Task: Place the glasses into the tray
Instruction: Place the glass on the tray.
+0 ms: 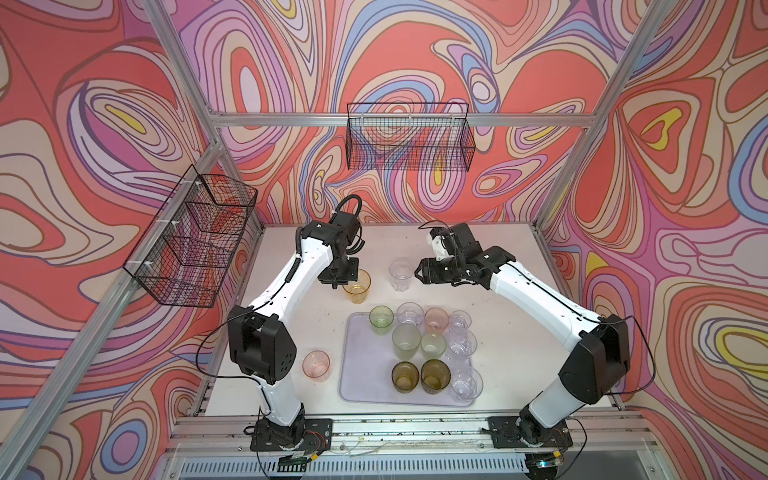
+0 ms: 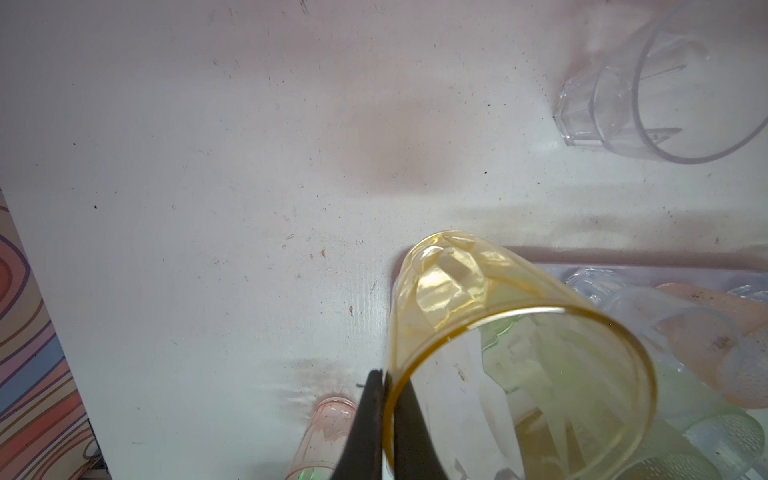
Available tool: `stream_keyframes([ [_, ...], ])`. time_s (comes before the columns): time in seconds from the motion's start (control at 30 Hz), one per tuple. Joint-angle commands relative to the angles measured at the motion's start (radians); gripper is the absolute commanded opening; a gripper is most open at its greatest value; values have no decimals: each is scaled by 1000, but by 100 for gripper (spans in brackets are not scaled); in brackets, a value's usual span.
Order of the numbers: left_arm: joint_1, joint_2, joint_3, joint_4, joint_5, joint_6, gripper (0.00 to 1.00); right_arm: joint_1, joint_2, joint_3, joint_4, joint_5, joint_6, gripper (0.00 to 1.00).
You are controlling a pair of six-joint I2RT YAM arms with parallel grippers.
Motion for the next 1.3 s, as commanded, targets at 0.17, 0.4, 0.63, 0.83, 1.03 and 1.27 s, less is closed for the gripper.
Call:
stream_keyframes([
  [0.17,6,-153,-171,-15,21,-54,0,-5,7,-3,32,-29,10,60],
  [0.4,4,-260,-325,16,53,-88,0,-5,8,6,28,-28,7,60],
  [0.63,-10,-345,-413,19,38,-118,0,-5,18,19,25,-38,8,60],
  [0.83,-31,-410,-484,30,33,-146,0,-5,19,20,23,-37,10,61],
  [1.03,-78,-443,-521,39,23,-189,0,-5,21,20,24,-38,11,60],
  [1.27,-136,-456,-570,52,32,-235,0,-4,20,23,22,-35,10,60],
])
